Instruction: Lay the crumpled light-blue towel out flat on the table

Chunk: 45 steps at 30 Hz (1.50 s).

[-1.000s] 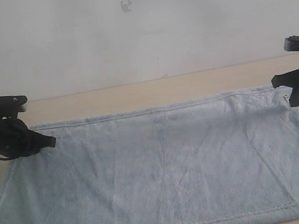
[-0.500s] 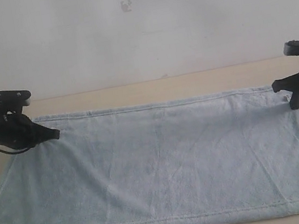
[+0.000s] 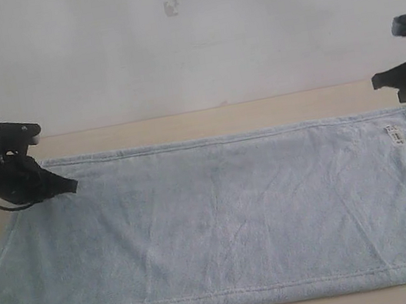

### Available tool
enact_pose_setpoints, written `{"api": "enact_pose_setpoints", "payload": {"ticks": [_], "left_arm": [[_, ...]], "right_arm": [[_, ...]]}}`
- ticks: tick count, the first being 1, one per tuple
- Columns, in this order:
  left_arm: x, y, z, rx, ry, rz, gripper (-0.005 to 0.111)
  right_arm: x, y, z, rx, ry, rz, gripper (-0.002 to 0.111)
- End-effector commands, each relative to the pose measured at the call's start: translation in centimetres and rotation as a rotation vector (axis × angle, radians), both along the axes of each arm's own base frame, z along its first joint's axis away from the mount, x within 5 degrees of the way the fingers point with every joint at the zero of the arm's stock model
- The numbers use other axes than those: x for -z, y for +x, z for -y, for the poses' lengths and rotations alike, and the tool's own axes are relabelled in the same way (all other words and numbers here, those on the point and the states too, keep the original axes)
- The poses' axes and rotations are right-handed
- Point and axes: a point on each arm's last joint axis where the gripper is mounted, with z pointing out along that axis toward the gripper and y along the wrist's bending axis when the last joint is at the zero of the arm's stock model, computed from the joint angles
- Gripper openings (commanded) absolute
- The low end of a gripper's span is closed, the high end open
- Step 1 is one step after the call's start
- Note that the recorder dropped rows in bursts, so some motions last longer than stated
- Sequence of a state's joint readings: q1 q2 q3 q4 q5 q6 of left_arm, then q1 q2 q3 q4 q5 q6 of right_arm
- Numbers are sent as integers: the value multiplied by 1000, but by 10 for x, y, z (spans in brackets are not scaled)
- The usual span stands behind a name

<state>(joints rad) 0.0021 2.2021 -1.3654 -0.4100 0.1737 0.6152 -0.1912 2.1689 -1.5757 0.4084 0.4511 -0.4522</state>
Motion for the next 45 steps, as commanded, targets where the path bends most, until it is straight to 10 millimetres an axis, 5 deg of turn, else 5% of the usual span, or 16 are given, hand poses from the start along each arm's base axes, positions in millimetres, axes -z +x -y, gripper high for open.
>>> {"api": "enact_pose_setpoints", "payload": {"ticks": [1,6,11,14,18,24,28,36,45], "left_arm": [[-60,-11,5,-48,-113,58,4],[-100,-54,7,-138,-210,121,4],[-115,-139,-11,-294,-124,318,4],[-123,-148,-17,-497,-287,428,4],[-122,-142,-9,-395,-287,467,4],[-161,-192,-12,-383,-320,707,4],[-189,-262,-14,-362,-359,941,4],[-181,-357,-14,-307,-387,1170,4],[-151,-396,-10,-252,-408,1182,4]], "right_arm": [[-54,-20,-7,1,89,-18,0],[-76,-62,-19,29,150,34,0],[-67,-165,-16,243,-20,256,0],[-61,-213,-9,453,-70,462,0],[-58,-228,-25,444,92,339,0],[-126,-273,-73,158,36,682,0],[-163,-338,-89,-76,-90,960,0],[-158,-408,-85,-154,-82,1178,0],[-153,-436,-86,-220,-17,1204,0]]}}
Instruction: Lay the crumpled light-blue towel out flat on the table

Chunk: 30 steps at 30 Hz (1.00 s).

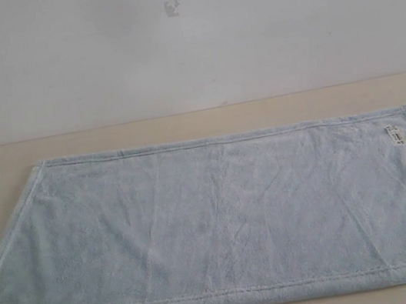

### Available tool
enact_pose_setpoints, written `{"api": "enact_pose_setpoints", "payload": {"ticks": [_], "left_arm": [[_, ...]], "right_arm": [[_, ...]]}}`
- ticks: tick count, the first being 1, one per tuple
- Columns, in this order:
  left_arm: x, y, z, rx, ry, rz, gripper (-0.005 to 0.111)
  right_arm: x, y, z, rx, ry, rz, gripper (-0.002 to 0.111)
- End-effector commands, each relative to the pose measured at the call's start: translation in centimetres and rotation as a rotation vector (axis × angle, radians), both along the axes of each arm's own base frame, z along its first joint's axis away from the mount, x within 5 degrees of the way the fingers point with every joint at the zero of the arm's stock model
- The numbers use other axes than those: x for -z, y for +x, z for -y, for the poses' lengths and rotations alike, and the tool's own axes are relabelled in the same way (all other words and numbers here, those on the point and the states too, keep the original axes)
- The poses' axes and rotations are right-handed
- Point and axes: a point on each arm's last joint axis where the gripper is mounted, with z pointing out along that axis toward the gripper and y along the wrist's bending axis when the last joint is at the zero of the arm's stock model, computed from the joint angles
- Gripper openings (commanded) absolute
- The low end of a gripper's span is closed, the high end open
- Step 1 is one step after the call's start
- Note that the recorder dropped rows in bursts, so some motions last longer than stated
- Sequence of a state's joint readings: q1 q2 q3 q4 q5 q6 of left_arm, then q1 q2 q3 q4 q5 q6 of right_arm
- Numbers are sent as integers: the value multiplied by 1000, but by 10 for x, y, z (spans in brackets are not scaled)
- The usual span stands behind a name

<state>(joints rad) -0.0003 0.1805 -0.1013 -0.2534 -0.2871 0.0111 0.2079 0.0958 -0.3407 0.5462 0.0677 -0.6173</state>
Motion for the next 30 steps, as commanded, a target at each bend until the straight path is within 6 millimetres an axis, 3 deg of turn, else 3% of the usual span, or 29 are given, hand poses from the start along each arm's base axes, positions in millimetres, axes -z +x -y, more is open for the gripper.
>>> {"api": "enact_pose_setpoints", "payload": {"ticks": [1,10,12,15,17,21,23,26,30], "left_arm": [[9,-13,2,23,12,26,4],[8,-19,2,24,12,74,4],[8,-19,2,24,12,74,4],[8,-19,2,24,12,74,4],[8,-19,2,24,12,74,4],[8,-20,2,24,12,76,4],[8,-20,2,24,12,76,4],[8,-20,2,24,12,76,4],[8,-20,2,24,12,76,4]], "right_arm": [[2,-6,0,-16,3,6,0],[2,-6,0,-14,4,10,0],[10,-2,4,54,6,50,0],[31,-1,11,217,-64,106,0],[56,7,13,294,-118,28,0],[106,18,16,327,21,-231,0],[109,18,17,336,47,-265,0],[127,16,18,346,38,-462,0],[134,14,18,347,40,-541,0]]}}
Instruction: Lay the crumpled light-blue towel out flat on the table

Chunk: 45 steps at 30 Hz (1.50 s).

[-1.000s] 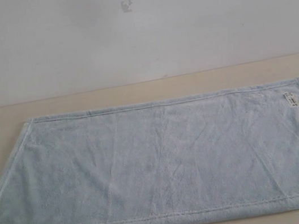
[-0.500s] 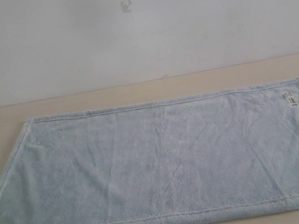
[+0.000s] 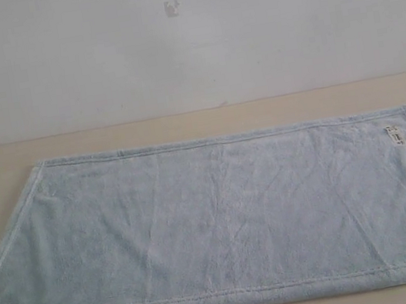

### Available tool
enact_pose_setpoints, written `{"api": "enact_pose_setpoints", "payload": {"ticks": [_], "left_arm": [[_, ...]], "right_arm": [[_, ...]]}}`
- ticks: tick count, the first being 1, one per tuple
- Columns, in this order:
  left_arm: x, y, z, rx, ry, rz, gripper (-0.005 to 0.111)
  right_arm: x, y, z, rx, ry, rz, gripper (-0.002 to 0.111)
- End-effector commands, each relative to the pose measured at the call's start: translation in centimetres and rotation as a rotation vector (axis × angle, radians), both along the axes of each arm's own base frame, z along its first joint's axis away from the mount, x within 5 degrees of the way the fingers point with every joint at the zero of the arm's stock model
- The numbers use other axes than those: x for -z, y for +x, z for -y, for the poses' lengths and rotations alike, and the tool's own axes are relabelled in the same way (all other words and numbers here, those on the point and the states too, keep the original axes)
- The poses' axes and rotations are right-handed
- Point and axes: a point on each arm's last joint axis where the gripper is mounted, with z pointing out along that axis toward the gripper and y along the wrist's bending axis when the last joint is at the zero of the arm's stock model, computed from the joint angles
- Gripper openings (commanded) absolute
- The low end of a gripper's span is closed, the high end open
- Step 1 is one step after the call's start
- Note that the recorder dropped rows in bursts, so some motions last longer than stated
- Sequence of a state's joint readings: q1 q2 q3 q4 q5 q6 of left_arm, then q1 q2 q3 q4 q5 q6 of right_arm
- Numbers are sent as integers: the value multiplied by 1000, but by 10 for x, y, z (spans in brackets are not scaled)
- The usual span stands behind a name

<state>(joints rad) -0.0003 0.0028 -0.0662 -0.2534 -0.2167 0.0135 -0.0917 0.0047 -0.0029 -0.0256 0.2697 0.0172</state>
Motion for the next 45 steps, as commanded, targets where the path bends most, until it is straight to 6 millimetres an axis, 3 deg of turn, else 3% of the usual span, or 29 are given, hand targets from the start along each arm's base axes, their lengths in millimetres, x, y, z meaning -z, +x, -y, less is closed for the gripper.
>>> {"api": "enact_pose_setpoints", "payload": {"ticks": [1,17,21,24,28,33,45], "left_arm": [[1,0,0,6,8,2,4],[3,1,1,-2,38,-25,4],[25,6,3,-13,78,-274,4],[58,3,3,-15,206,-638,4],[73,6,1,-30,217,-642,4],[72,6,0,-49,298,-635,4],[72,6,0,-49,298,-635,4]], "right_arm": [[8,-2,1,14,10,-76,0],[8,-2,1,15,19,-75,0],[8,-2,1,15,19,-75,0],[8,-2,1,15,19,-75,0],[8,-2,1,15,19,-75,0],[8,-2,1,15,19,-75,0],[8,-2,1,14,22,-75,0]]}}
